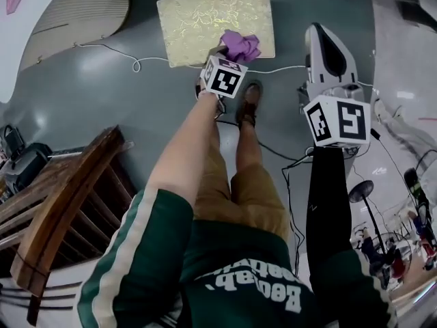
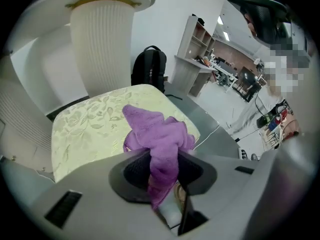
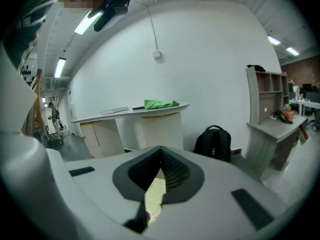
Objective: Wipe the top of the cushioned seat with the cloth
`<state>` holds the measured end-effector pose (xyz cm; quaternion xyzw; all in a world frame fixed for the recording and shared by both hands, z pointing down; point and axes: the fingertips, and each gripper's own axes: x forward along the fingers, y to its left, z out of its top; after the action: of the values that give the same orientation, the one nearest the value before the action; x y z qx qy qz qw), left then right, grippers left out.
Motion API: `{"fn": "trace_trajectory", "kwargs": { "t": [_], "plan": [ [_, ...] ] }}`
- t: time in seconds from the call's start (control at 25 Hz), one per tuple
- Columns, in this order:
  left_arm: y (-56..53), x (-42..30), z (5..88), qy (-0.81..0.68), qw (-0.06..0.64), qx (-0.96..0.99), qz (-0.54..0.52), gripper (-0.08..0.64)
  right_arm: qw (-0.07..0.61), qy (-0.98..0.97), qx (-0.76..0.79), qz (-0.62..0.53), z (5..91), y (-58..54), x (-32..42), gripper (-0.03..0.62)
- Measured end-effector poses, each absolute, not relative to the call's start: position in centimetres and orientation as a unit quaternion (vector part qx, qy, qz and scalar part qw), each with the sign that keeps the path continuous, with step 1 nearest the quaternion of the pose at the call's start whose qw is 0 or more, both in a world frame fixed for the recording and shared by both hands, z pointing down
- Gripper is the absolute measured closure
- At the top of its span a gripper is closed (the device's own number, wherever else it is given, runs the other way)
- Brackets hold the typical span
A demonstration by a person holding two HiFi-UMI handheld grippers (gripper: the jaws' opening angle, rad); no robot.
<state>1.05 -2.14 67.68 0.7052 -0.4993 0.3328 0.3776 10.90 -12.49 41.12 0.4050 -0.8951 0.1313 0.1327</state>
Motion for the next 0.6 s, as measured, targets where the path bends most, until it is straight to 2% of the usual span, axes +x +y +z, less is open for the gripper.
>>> {"fn": "trace_trajectory", "kwargs": {
  "t": [0.6],
  "plan": [
    [4.6, -13.5, 67.2, -0.563, 0.398, 0.656, 0.307, 0.428, 0.148, -0.933, 0.307, 0.119, 40.9, -9.3, -3.6, 0.583]
  ]
}}
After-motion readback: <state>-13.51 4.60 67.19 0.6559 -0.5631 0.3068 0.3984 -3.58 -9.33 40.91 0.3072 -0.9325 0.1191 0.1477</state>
